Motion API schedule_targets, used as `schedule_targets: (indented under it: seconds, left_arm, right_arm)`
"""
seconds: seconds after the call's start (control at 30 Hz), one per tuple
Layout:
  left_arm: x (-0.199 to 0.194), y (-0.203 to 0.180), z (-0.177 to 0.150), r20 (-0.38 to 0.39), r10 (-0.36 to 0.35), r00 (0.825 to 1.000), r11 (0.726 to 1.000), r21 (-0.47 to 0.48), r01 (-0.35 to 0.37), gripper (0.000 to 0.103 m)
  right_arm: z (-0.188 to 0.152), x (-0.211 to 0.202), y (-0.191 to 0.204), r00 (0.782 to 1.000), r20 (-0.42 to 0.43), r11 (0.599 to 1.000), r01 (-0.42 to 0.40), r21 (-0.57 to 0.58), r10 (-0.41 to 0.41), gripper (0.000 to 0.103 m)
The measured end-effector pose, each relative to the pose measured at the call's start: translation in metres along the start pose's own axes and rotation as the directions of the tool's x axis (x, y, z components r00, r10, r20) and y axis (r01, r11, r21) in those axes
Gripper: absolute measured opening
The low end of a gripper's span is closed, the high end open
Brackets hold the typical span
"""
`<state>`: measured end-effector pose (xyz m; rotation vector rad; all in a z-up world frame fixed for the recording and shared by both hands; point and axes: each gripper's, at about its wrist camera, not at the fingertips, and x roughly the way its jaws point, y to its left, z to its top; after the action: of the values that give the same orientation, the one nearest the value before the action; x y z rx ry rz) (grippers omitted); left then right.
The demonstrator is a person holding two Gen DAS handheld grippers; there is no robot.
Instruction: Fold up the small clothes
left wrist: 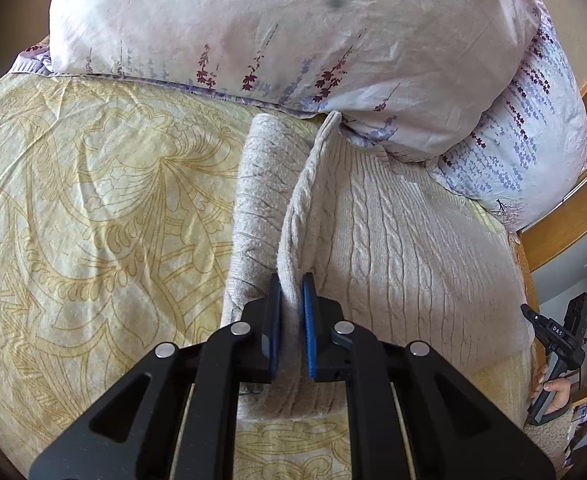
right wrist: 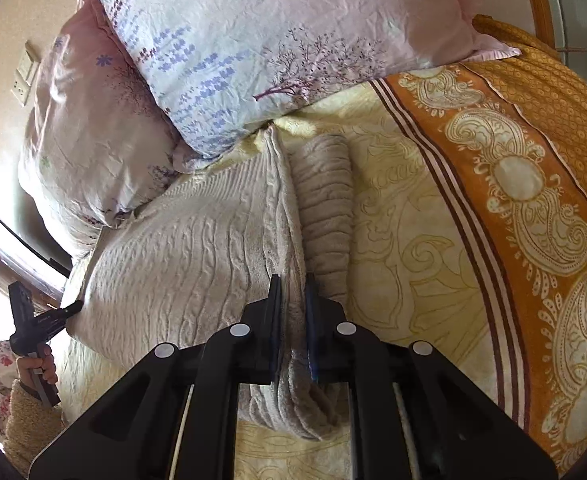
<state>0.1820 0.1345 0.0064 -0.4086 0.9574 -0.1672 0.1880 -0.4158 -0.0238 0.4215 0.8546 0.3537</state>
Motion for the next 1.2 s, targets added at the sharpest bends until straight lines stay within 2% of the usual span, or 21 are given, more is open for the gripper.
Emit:
schedule_targets:
  seconds: [0.1,0.17,0.37,0.4,0.43,0.5,0.53,0.7,0.77,0.8,0.87,0.9,0.93,1.07,1.2]
  left_arm:
    - [-0.001,0.001,-0.001,0.004,-0.006,1.000,1.000,-0.004,0.006,0.011]
    - [-0.002,-0.001,-0.003,0.009,-0.002,1.000,1.000,0.007,0.002,0.015]
    - [-0.006,-0.002,-0.004,0.019,-0.002,1.000,1.000,0.002,0.002,0.014]
    - [-0.009,-0.005,-0.002,0.037,-0.001,0.999,1.000,0.008,0.001,0.019]
    - [-0.012,-0.008,0.002,0.055,0.003,0.998,1.000,0.021,-0.004,0.033]
    - [-0.012,-0.017,0.013,0.081,0.034,0.996,0.998,0.050,-0.038,0.051]
    - [-0.007,-0.024,0.021,0.076,0.043,0.996,0.996,0.074,-0.048,0.052]
    - [0.028,-0.047,0.048,0.027,0.100,0.995,0.987,0.125,-0.103,0.052]
    - [0.038,-0.049,0.053,0.021,0.108,0.994,0.987,0.118,-0.109,0.051]
    - [0.041,-0.049,0.054,0.023,0.114,0.993,0.986,0.116,-0.116,0.048]
    - [0.045,-0.050,0.056,0.030,0.130,0.991,0.985,0.114,-0.133,0.035]
    - [0.047,-0.050,0.057,0.031,0.132,0.991,0.985,0.111,-0.135,0.019]
    - [0.047,-0.047,0.058,0.031,0.133,0.991,0.986,0.100,-0.135,0.009]
    - [0.043,-0.028,0.062,0.053,0.103,0.993,0.995,0.001,-0.103,0.006]
    - [0.040,-0.016,0.060,0.069,0.082,0.994,0.996,-0.040,-0.079,0.007]
  right_arm:
    - [0.002,-0.003,0.003,1.000,0.014,1.000,-0.018,0.001,0.018,0.013]
    - [0.001,-0.002,0.001,1.000,0.006,0.999,-0.029,0.015,0.029,0.020]
    - [0.002,-0.003,0.007,1.000,0.005,0.999,0.022,-0.032,-0.022,0.019]
    - [0.005,-0.007,0.007,1.000,0.023,1.000,0.014,-0.024,-0.014,0.020]
    - [0.011,-0.010,0.007,0.999,0.043,1.000,0.006,-0.016,-0.005,0.021]
    - [0.023,-0.011,0.007,0.997,0.076,1.000,0.004,0.000,-0.004,0.038]
    - [0.029,-0.007,0.008,0.996,0.084,1.000,0.002,-0.003,-0.002,0.041]
    - [0.049,0.025,0.008,0.998,0.043,0.999,0.040,0.002,-0.040,0.042]
    - [0.050,0.035,0.010,0.999,0.024,0.999,0.037,-0.005,-0.037,0.042]
    - [0.049,0.039,0.013,0.999,0.010,0.999,0.041,-0.015,-0.040,0.036]
    - [0.045,0.044,0.019,0.999,-0.008,0.998,0.042,-0.045,-0.043,0.009]
    - [0.043,0.044,0.020,0.999,-0.001,0.997,0.054,-0.054,-0.054,0.009]
    - [0.042,0.043,0.020,0.998,0.010,0.997,0.062,-0.050,-0.062,0.009]
    - [0.044,0.043,0.009,0.997,0.017,0.997,0.077,0.006,-0.077,0.009]
    - [0.044,0.044,0.017,0.992,0.021,0.992,0.125,-0.030,-0.125,0.009]
